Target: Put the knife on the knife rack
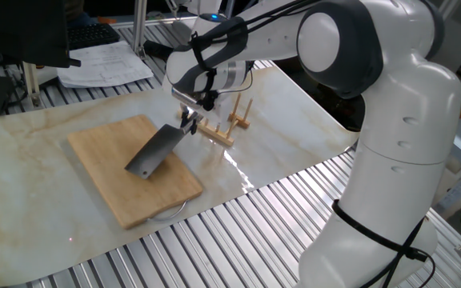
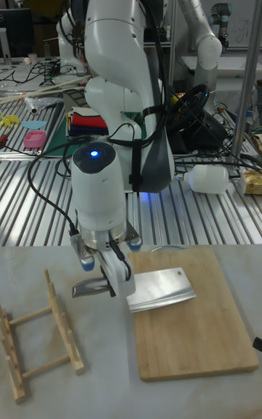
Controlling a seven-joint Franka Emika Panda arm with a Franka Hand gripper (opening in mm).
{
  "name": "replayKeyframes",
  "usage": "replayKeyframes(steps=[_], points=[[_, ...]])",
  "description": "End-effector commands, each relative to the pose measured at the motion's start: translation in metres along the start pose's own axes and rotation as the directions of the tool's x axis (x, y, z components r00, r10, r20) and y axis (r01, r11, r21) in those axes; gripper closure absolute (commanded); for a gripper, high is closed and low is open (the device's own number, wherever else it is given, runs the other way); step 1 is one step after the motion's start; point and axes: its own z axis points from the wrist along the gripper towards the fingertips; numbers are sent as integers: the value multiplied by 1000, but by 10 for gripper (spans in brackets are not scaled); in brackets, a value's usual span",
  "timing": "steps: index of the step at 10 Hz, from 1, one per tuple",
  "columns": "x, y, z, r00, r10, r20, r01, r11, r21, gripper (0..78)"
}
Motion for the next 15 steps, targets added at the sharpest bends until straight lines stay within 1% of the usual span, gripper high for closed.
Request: replayKeyframes(steps=[1,4,7,8,9,10,15], points=[[-4,3,-13,1000,-18,4,18,1000,26,763],[-8,6,-23,1000,-23,0,23,998,53,763],[-13,8,-34,999,-32,-10,32,996,81,763],[-14,8,-36,999,-42,-4,43,995,95,763],[-14,8,-36,999,-47,-3,47,994,100,763],[-16,9,-39,998,-57,-3,57,992,112,763],[-19,17,-52,998,-62,-19,64,988,139,763]])
